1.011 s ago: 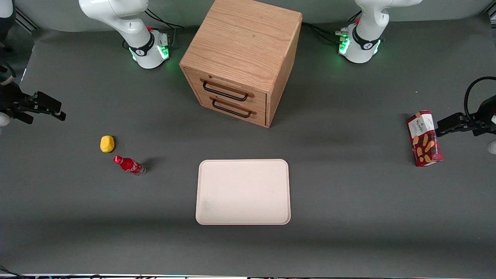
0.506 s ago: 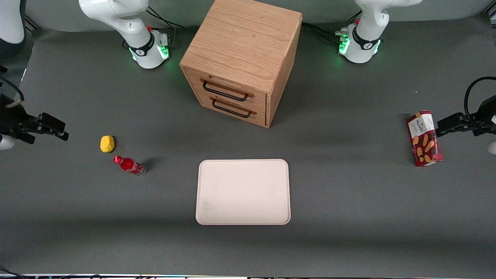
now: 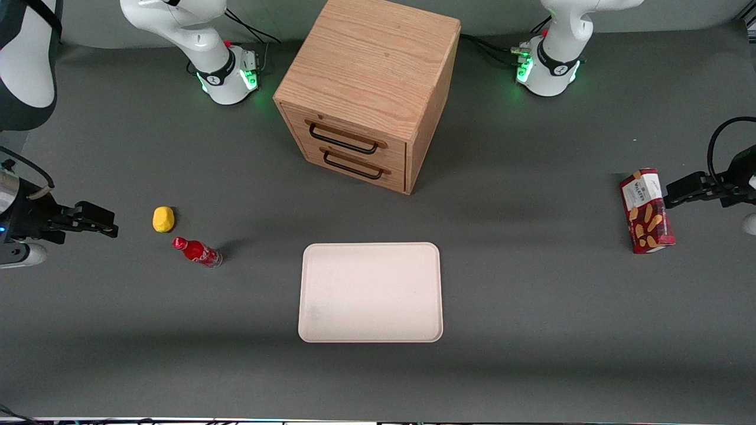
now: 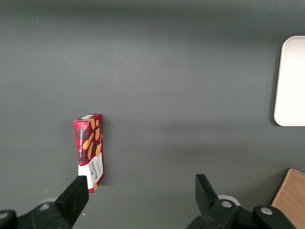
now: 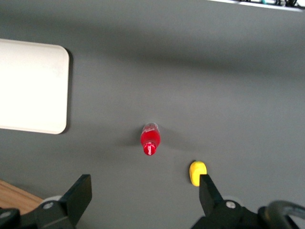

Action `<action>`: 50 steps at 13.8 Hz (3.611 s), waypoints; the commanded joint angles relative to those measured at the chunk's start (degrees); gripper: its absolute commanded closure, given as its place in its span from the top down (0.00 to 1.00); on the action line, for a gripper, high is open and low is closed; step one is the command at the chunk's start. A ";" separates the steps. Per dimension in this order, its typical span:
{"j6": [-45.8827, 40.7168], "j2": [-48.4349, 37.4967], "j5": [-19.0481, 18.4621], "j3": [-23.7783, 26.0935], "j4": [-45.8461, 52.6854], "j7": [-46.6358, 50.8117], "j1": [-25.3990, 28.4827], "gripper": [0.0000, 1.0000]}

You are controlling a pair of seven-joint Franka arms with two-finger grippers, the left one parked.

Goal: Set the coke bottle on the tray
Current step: 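Lower the open right gripper over the bottle's cap end, then close the right gripper on the bottle and lift it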

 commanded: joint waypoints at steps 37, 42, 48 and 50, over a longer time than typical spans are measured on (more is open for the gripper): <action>51.90 -8.22 0.54 -0.95 -51.97 -1.31 2.39 1.00; 51.82 -8.13 0.54 -0.95 -51.97 -1.31 2.39 0.48; 51.20 -8.21 0.45 -0.95 -51.79 -1.22 2.39 0.00; 51.11 -8.48 0.45 -0.95 -51.18 -1.22 2.39 0.00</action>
